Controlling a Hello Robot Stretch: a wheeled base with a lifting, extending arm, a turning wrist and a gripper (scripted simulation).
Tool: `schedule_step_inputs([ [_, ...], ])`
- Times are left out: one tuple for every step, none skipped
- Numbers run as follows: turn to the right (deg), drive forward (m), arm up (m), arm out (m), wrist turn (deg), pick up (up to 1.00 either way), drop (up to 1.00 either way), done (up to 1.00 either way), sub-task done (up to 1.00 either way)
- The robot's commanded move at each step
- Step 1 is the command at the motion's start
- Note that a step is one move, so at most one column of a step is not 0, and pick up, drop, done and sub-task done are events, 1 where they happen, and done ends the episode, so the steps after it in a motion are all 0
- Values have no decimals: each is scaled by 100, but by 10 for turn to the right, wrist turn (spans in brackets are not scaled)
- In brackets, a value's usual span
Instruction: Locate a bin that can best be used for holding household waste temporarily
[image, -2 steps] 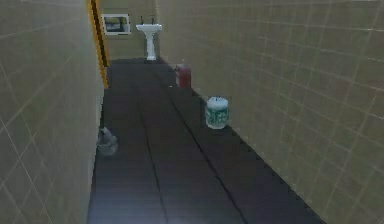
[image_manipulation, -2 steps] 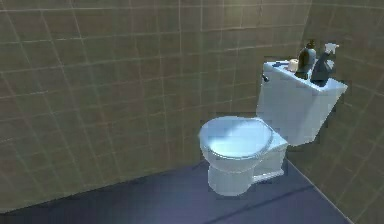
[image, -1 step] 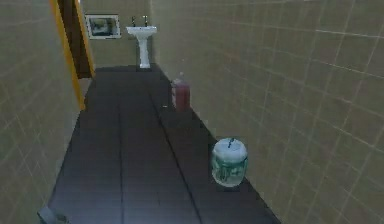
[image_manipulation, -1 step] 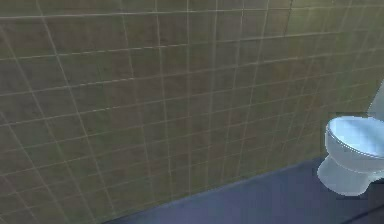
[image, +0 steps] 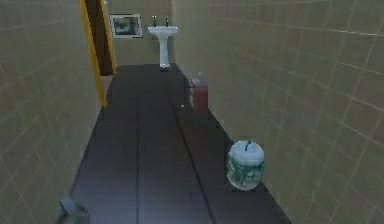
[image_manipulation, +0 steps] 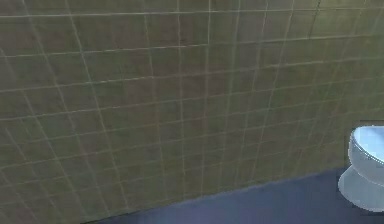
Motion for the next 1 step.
schedule_step_inputs([
  [0, 65, 0, 0, 0, 0, 0, 0, 0],
])
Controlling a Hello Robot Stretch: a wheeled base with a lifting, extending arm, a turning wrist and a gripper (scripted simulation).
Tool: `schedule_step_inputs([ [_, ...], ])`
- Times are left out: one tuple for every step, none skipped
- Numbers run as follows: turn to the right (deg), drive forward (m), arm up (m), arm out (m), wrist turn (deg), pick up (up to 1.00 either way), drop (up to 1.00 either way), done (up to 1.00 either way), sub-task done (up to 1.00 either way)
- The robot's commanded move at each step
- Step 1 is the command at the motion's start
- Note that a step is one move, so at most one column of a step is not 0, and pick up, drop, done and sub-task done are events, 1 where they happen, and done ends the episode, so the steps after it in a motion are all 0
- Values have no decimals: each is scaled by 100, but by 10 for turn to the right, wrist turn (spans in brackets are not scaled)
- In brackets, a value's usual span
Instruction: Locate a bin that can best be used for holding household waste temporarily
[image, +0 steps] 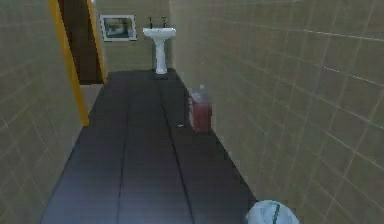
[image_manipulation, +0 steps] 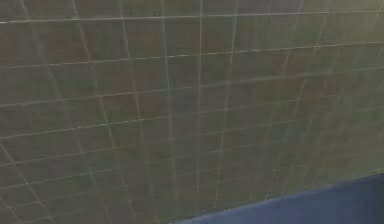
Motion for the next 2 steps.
schedule_step_inputs([
  [300, 0, 0, 0, 0, 0, 0, 0, 0],
  [0, 0, 0, 0, 0, 0, 0, 100, 0],
])
